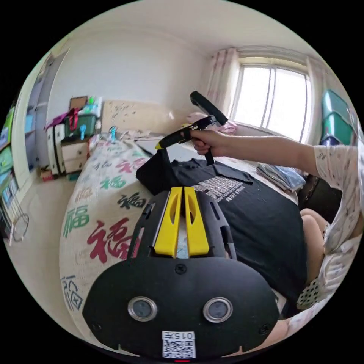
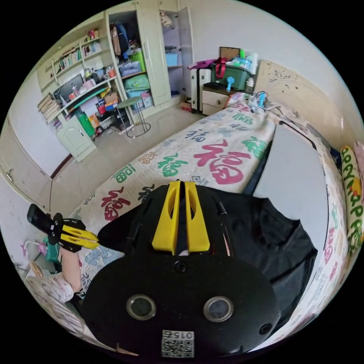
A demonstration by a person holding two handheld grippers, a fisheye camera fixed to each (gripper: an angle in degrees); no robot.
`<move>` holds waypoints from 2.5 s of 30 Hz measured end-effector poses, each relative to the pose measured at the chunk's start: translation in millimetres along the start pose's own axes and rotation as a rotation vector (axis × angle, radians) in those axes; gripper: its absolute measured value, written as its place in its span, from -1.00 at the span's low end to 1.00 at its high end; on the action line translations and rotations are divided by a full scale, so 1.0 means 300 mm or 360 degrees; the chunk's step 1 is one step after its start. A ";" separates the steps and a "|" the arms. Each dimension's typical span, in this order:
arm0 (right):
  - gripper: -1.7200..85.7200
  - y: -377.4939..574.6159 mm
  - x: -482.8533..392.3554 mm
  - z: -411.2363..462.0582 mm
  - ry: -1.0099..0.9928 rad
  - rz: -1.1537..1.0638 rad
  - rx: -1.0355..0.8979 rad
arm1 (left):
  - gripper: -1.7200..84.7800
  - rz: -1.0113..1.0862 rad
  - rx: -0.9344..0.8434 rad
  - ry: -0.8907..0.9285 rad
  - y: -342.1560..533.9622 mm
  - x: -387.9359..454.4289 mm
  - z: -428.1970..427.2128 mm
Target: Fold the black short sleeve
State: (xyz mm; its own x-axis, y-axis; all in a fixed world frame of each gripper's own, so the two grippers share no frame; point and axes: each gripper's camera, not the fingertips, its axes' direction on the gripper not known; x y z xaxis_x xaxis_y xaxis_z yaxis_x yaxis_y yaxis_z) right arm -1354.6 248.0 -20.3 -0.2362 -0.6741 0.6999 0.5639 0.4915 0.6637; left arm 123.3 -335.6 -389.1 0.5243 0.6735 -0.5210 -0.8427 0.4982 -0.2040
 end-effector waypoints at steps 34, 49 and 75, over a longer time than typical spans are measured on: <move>-0.86 0.986 -0.009 -0.484 0.0010 -0.0542 -0.0489 | -0.91 0.0632 -0.0651 -0.0246 0.247 0.377 0.490; -0.86 0.973 -0.009 -0.834 -0.0197 -0.0416 -0.0463 | -0.87 0.0608 -0.0656 -0.0195 0.162 0.247 0.503; -0.59 0.681 1.199 -1.540 0.0238 0.0692 0.0029 | -0.67 -0.0758 -0.0660 -0.0172 -0.517 -0.594 1.242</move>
State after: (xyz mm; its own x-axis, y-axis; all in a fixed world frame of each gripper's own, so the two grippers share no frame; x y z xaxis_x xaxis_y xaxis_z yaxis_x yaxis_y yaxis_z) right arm -958.6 -148.8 245.1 0.1371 -0.4746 0.8695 0.5709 0.7552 0.3222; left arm 206.1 -329.4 44.2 0.8442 0.4922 -0.2122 -0.4802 0.5186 -0.7074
